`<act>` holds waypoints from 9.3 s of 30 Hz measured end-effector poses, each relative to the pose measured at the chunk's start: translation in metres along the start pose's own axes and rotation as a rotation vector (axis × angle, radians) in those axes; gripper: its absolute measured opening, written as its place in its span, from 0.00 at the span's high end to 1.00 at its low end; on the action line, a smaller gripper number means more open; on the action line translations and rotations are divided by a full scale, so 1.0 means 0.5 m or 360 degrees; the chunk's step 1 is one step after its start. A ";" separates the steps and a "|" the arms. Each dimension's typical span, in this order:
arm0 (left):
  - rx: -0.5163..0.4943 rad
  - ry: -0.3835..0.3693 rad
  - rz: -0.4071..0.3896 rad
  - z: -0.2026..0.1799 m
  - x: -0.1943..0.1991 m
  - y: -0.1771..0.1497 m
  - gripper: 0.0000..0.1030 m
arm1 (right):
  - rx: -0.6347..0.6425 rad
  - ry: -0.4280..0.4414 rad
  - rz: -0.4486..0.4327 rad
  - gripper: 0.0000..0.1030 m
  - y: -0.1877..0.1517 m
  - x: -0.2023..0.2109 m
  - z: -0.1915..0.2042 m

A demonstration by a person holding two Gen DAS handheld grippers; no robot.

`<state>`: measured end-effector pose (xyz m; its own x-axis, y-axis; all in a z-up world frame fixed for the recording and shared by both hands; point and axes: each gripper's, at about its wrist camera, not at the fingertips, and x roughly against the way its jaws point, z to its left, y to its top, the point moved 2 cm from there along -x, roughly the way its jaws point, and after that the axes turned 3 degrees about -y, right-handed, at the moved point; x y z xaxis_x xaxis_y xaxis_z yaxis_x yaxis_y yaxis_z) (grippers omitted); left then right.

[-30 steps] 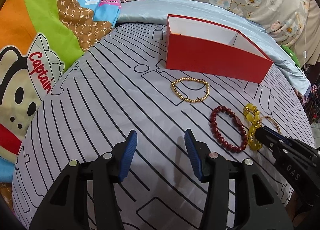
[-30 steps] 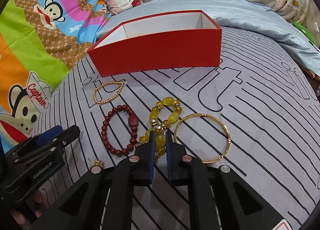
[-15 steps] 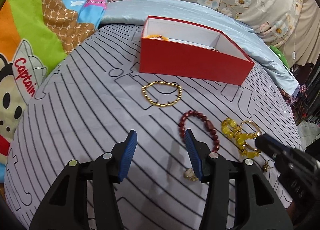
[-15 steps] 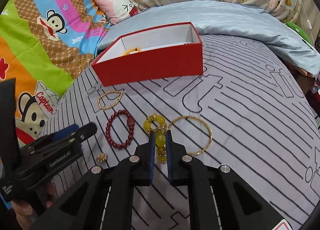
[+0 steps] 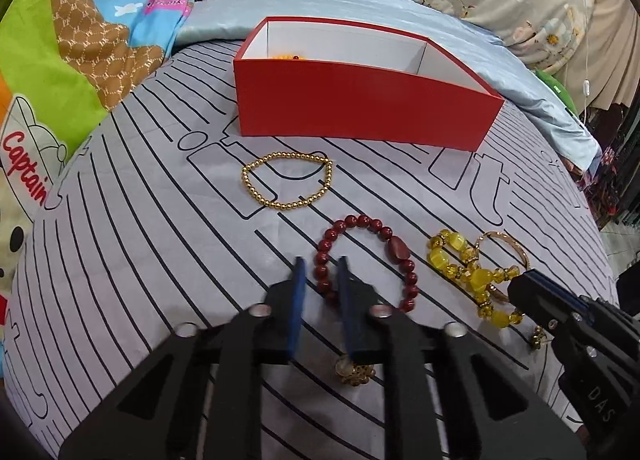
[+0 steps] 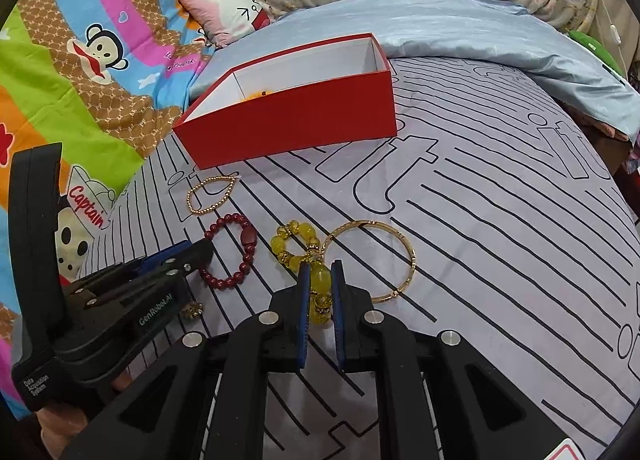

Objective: Organize jewelry
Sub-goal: 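Grasp the chunky yellow bead bracelet with the right tool while the left reaches the red bead bracelet, then grasp the red bead bracelet with the left tool while the right carries the yellow bracelet over the box, then lower both bracelets into the red box and open both tools, then withdraw both open tools from the box toward the remaining gold jewelry, then close the right tool on the gold flower-shaped watch, then carry the gold flower watch with the right tool over the red box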

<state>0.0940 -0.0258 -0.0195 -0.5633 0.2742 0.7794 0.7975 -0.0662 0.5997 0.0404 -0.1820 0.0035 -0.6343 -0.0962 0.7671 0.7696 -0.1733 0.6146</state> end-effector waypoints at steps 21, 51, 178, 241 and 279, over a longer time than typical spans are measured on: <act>-0.0058 -0.0015 -0.0201 0.007 0.103 0.093 0.93 | 0.0080 0.0034 -0.0202 0.91 0.102 0.074 0.036; -0.0104 0.0073 -0.0444 0.011 0.084 0.358 0.93 | 0.0161 0.0050 -0.0397 0.91 0.388 0.010 0.078; -0.0101 0.0011 -0.0055 -0.004 0.061 -0.083 0.55 | -0.0023 -0.0214 -0.0017 0.76 -0.079 0.029 -0.050; -0.0160 0.0118 -0.0336 -0.017 0.098 0.212 0.82 | 0.0161 -0.0029 -0.0338 0.82 0.218 0.035 0.060; -0.0158 0.0199 -0.0292 0.003 -0.124 0.411 0.82 | 0.0115 -0.0063 -0.0230 0.82 0.408 -0.195 0.024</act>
<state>0.2931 -0.0552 0.0549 -0.7241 0.1701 0.6684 0.6576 -0.1220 0.7434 0.2600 -0.1965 0.0563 -0.7366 -0.0367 0.6754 0.6746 -0.1114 0.7297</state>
